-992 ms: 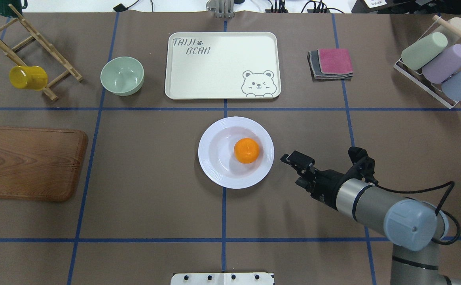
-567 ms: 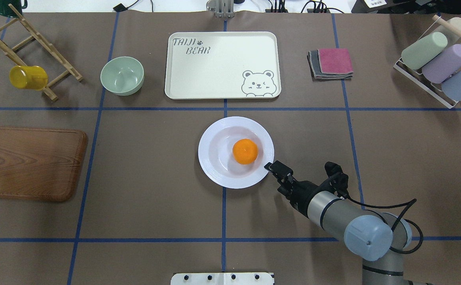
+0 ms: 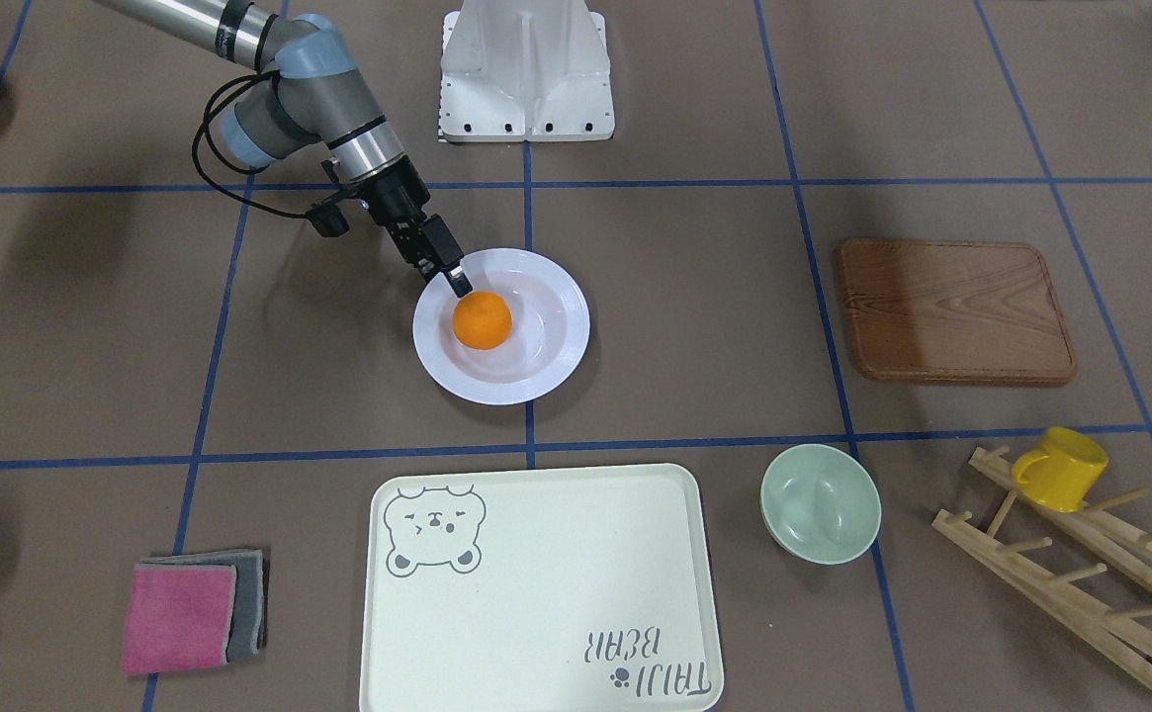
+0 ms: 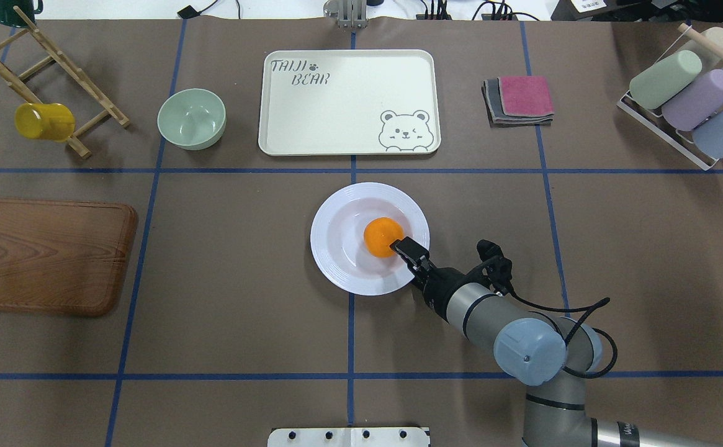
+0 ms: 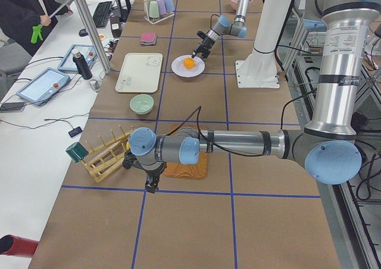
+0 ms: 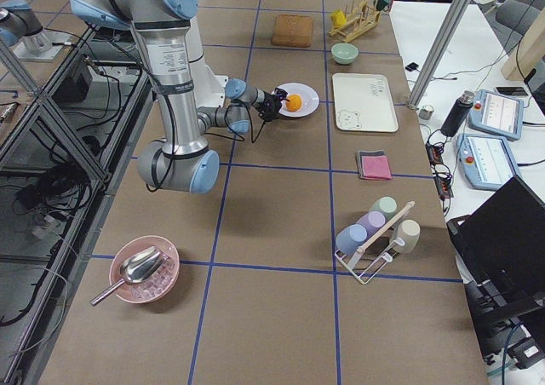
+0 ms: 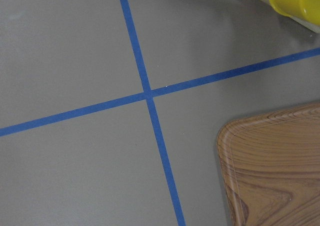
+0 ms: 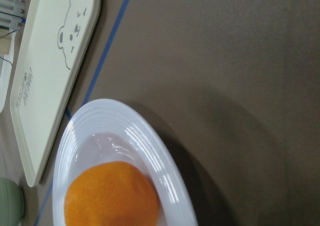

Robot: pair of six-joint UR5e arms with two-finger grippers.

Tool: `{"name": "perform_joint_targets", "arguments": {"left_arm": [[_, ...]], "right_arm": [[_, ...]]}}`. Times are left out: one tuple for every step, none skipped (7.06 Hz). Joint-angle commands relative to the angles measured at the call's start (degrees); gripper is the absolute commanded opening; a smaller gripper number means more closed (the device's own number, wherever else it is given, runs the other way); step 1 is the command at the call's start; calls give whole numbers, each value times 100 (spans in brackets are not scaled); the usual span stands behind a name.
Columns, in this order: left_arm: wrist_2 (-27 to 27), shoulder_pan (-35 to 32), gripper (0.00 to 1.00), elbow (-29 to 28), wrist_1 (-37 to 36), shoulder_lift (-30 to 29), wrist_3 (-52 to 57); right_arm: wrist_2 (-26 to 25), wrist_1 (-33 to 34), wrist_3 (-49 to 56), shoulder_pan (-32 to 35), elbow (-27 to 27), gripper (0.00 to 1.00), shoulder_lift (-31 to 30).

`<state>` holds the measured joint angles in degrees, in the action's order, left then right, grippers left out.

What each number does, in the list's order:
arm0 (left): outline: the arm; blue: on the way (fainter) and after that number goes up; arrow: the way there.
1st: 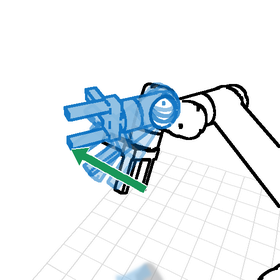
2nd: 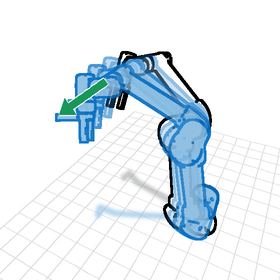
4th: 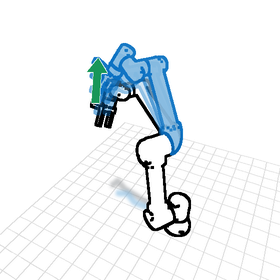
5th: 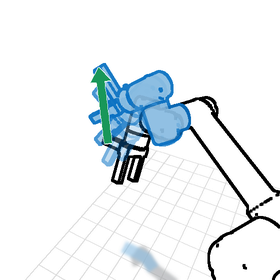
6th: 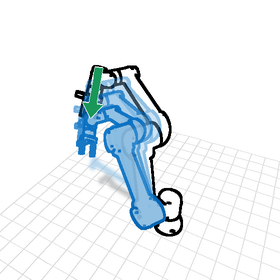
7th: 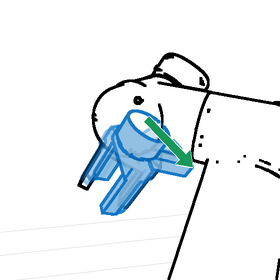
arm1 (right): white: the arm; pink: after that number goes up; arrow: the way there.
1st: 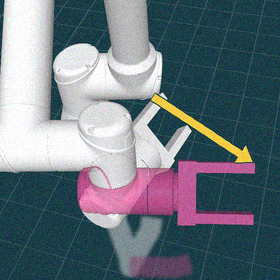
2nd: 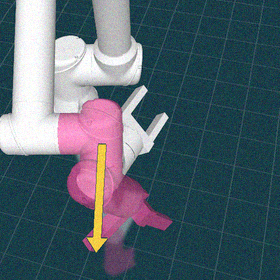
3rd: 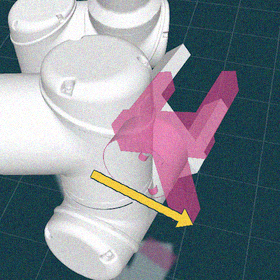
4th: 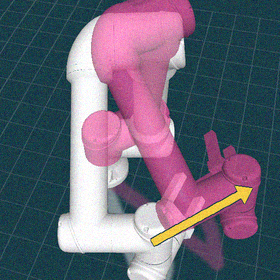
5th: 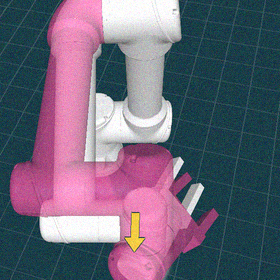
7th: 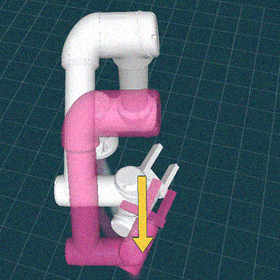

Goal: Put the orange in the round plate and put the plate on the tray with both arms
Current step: 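Move the right gripper to the plate rim nearest the robot and grip it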

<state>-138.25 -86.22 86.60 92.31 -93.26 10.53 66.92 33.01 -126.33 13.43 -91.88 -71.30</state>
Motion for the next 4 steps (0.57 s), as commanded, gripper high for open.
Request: {"name": "perform_joint_targets", "arguments": {"left_arm": [[0,0,100,15,7,1,-7],[0,0,100,24,7,1,-15],[0,0,100,24,7,-8,-15],[0,0,100,24,7,-8,-15]], "right_arm": [[22,-66,47,46,-23,0,-6],[-12,-380,56,63,-32,0,-59],[-21,-635,82,98,-58,0,-155],[22,-577,117,151,-111,0,-173]]}}
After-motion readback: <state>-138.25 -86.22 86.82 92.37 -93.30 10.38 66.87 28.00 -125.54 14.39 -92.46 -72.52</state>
